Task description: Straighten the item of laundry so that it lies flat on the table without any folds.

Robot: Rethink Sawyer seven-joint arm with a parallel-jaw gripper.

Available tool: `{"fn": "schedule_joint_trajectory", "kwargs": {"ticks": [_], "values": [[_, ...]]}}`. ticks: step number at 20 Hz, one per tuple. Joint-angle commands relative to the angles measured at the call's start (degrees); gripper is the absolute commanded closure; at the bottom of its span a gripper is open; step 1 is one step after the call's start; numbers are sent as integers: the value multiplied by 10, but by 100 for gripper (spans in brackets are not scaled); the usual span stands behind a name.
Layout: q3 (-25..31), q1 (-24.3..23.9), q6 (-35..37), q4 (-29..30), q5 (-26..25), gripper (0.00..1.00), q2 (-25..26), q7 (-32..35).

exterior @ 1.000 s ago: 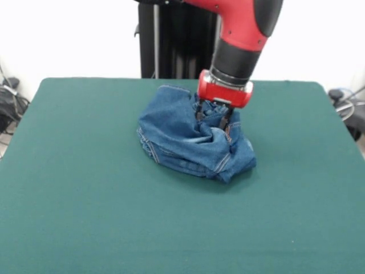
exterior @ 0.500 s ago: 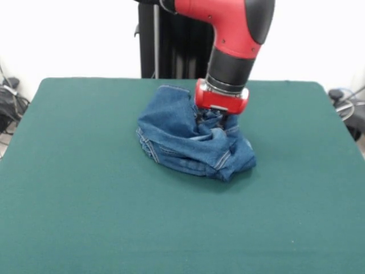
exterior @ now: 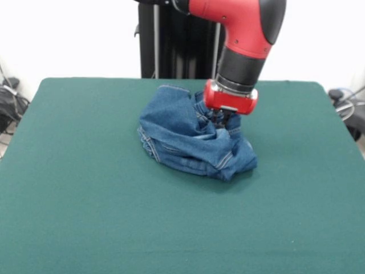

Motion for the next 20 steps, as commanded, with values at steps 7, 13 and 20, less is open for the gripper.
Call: {"fn": "schedule_joint_trajectory", "kwargs": {"ticks": [7,13,20], "values": [[-16,77,101,-48,71,100,38,121],[-63,131,193,-102,112,100,58,136],[-110,179,268,-146,132,100,82,166]]}}
